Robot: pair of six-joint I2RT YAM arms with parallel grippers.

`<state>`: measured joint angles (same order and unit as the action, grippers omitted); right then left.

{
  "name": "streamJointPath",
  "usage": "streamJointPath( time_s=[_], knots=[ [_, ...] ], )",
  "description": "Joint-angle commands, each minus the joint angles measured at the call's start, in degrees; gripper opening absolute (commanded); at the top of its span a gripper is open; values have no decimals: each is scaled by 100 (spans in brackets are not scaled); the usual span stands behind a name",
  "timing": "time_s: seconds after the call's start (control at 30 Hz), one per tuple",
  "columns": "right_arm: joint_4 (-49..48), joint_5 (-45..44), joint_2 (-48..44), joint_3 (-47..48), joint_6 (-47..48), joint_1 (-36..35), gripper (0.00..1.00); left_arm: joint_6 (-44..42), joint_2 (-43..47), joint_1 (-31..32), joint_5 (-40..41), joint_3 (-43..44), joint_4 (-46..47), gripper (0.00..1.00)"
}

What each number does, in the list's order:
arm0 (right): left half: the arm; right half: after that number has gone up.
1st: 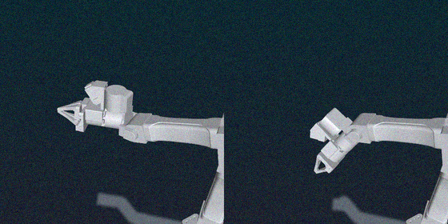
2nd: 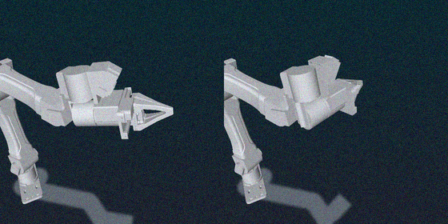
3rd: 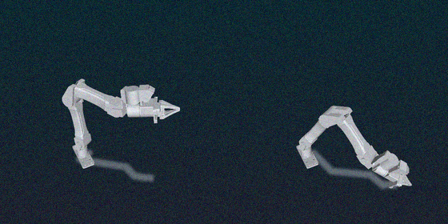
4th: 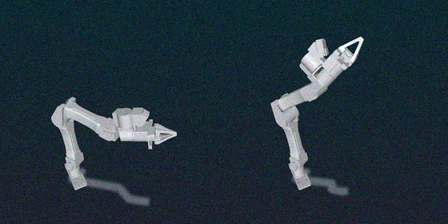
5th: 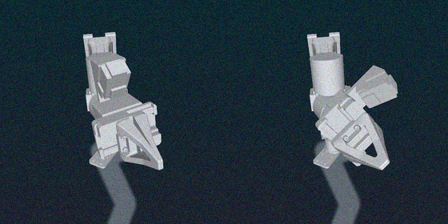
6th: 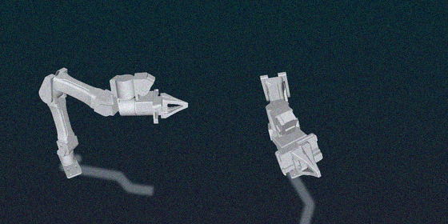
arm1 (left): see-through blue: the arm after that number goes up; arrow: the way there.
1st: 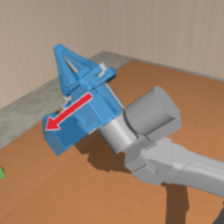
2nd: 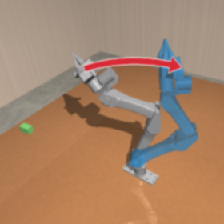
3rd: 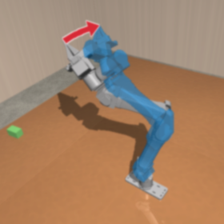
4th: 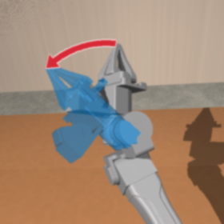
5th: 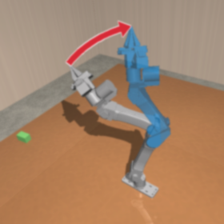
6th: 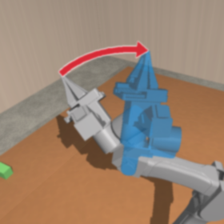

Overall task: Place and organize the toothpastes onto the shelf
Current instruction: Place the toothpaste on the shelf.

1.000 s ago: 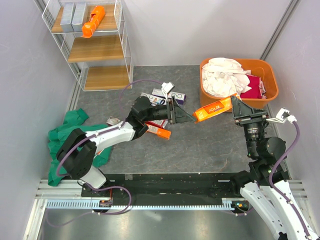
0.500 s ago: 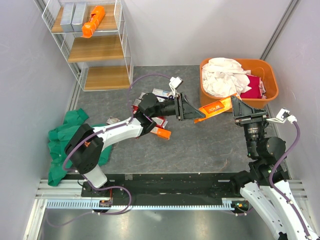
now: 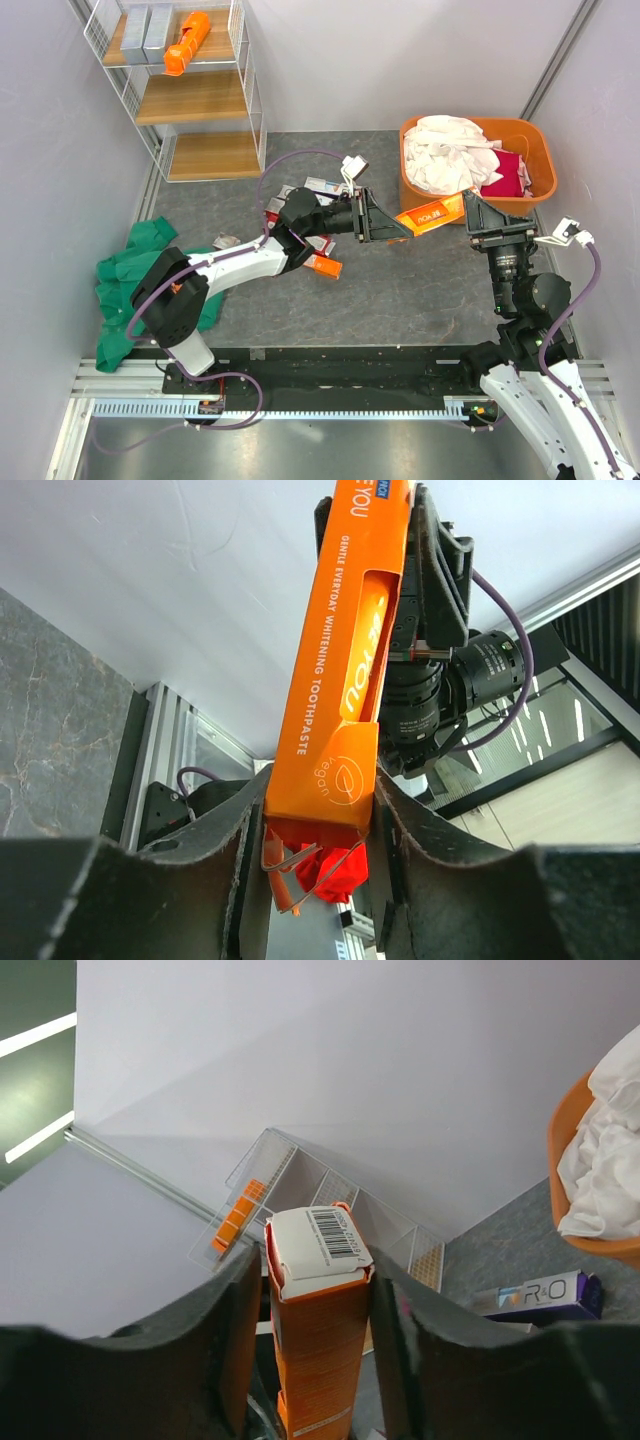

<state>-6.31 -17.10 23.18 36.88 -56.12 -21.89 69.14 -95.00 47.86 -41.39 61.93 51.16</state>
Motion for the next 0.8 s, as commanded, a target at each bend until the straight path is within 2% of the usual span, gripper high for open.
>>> streamJointPath(
  time_s=[0.0,0.03,0.17,0.27,0.53,0.63,0.77],
  knots=[
    [-82,-188,-68,100,-119,-8,59,-77,96,-31,201,100,79,35],
    [-47,-258,-68,108,-127,-8,65,-59,105,-48,210,91,105,32],
    [147,-425,-68,100,-206,-17,75,64,148,-188,306,-92,333,31],
    [226,-557,-50,56,-250,-8,77,213,245,-372,412,-295,527,29],
    [376,-733,-41,-58,-294,-17,80,249,719,-1005,544,-919,334,28],
    [428,-759,-33,-85,-294,-8,82,240,895,-1286,535,-1147,194,27],
    [472,-777,11,-137,-294,-8,85,30,1412,-1700,658,-1289,-447,27]
  ],
)
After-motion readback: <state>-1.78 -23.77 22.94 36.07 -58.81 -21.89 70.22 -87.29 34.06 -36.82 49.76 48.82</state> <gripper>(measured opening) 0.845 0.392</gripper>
